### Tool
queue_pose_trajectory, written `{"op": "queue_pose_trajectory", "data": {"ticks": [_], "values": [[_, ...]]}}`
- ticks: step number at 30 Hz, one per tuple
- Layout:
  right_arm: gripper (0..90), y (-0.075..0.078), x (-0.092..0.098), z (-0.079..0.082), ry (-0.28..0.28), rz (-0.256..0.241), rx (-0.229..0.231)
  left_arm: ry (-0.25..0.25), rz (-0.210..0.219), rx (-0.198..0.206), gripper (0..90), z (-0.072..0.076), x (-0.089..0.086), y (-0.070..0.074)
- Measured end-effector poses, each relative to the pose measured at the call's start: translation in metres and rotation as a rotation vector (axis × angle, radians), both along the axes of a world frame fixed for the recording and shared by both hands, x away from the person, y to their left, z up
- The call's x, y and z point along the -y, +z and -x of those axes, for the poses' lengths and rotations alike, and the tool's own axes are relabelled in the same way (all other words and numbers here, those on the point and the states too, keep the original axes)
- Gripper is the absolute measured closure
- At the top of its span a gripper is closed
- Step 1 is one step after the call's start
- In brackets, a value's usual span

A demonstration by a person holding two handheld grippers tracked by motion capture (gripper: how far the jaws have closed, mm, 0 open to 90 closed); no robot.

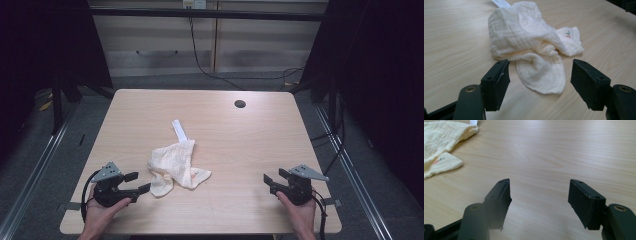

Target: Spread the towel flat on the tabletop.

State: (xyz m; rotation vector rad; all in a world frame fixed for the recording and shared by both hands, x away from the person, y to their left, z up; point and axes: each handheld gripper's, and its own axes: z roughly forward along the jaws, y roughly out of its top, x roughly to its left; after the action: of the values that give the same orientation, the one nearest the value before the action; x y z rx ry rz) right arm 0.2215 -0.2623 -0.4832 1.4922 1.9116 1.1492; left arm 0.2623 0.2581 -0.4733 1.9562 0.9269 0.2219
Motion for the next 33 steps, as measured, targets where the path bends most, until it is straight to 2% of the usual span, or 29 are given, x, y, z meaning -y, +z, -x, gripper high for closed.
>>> {"op": "queue_pose_trajectory", "data": {"ticks": [8, 11, 14, 18, 20, 22, 24, 26, 27, 30, 33], "values": [[37.1, -0.001, -0.005, -0.001, 0.052, -0.013, -0.009, 0.022, -0.002, -0.009, 31.1, -0.005, -0.003, -0.003], [40.3, -0.001, -0.008, 0.0, 0.111, -0.007, -0.02, 0.019, -0.003, -0.009, 31.3, -0.005, -0.003, -0.003], [40.6, 0.0, -0.014, 0.001, 0.139, -0.017, -0.012, 0.021, -0.004, -0.005, 31.3, -0.003, -0.005, -0.003], [41.1, 0.002, -0.023, -0.002, 0.176, -0.022, -0.031, 0.043, 0.006, -0.002, 31.4, -0.004, -0.008, -0.003], [42.4, 0.004, -0.028, -0.005, 0.191, -0.01, -0.044, 0.041, -0.004, 0.004, 31.4, -0.005, -0.009, -0.004], [42.4, 0.009, -0.034, -0.008, 0.219, -0.02, -0.051, 0.037, 0.006, 0.017, 31.6, -0.004, -0.009, -0.004], [42.8, 0.014, -0.038, -0.009, 0.243, -0.032, -0.046, 0.043, 0.017, 0.031, 32.7, -0.003, -0.01, -0.002], [44.4, 0.018, -0.045, -0.011, 0.266, -0.037, -0.036, 0.037, 0.029, 0.025, 33.0, -0.002, -0.01, -0.002], [47.1, 0.019, -0.05, -0.013, 0.285, -0.039, -0.041, 0.033, 0.024, 0.024, 33.1, -0.002, -0.01, -0.002], [48.2, 0.019, -0.065, -0.021, 0.352, -0.029, -0.065, 0.039, 0.009, 0.029, 32.7, -0.002, -0.008, -0.002], [50.0, 0.021, -0.079, -0.028, 0.382, -0.015, -0.083, 0.027, 0.003, 0.031, 31.9, -0.001, -0.008, -0.002]]}}
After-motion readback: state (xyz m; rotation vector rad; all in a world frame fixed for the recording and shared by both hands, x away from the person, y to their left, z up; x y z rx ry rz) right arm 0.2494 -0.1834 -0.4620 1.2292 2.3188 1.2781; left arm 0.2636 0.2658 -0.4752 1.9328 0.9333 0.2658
